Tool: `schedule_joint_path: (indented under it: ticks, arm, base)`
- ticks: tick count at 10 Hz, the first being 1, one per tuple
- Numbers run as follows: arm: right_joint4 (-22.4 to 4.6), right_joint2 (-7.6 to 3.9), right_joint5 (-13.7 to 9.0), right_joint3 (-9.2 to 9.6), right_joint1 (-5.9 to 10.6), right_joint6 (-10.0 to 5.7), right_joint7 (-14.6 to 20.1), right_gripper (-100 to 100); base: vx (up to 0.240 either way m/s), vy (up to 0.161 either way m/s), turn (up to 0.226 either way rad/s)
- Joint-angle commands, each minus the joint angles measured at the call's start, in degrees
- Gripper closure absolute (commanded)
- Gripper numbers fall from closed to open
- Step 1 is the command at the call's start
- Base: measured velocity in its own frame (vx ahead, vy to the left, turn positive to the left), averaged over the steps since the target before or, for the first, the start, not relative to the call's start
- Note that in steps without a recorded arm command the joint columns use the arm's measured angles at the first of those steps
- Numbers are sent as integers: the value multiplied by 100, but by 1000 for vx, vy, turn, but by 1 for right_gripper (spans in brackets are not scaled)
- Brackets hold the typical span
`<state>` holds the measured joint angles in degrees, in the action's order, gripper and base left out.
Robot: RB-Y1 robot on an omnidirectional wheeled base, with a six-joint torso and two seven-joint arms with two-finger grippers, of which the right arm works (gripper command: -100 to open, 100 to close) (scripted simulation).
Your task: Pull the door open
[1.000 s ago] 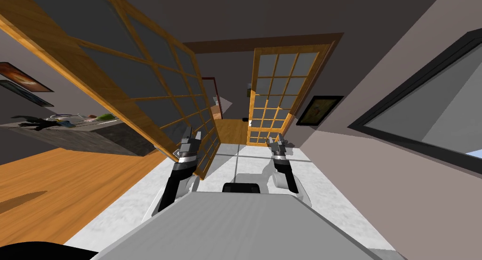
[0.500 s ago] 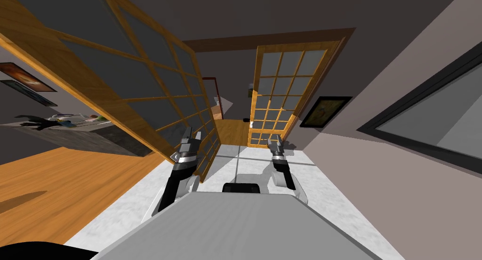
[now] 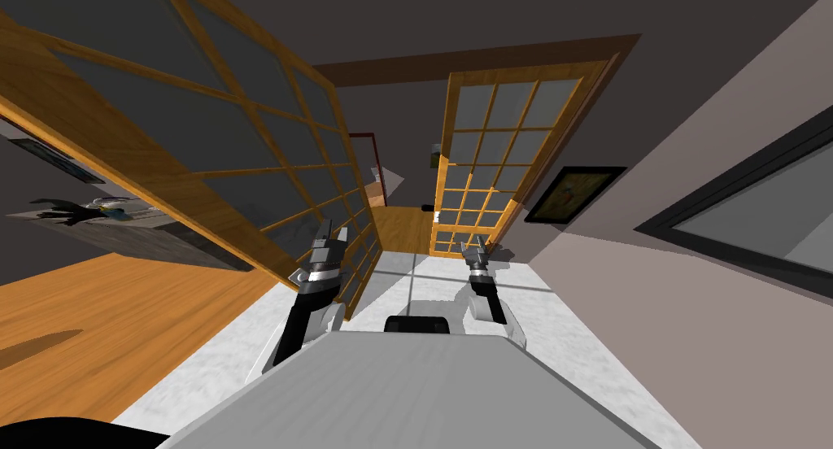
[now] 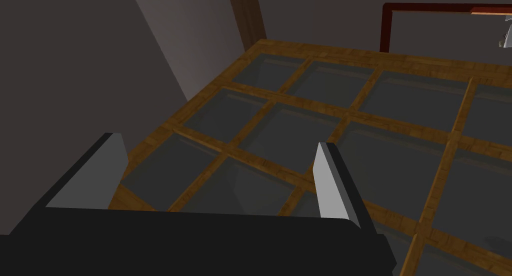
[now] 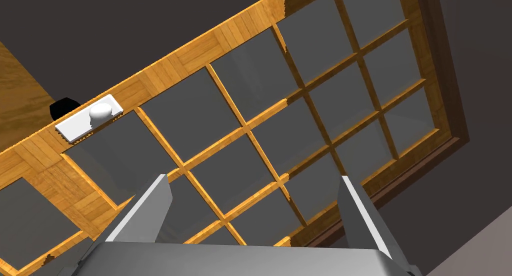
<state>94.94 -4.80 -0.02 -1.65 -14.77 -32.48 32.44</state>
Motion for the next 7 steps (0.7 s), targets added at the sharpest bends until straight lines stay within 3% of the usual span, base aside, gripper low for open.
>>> schedule_joint_path:
  ticks: [1,5,7]
  arm:
    - [-220,-9,-27,-10,78,-69,176,-100]
    - [-893,-68,-134,-56,339,-245,803,-100]
    - [-1084,-82,-161,-68,405,-290,962,-100]
  base:
    - [62,10,18]
    - [95,12,32]
    - [67,9,16]
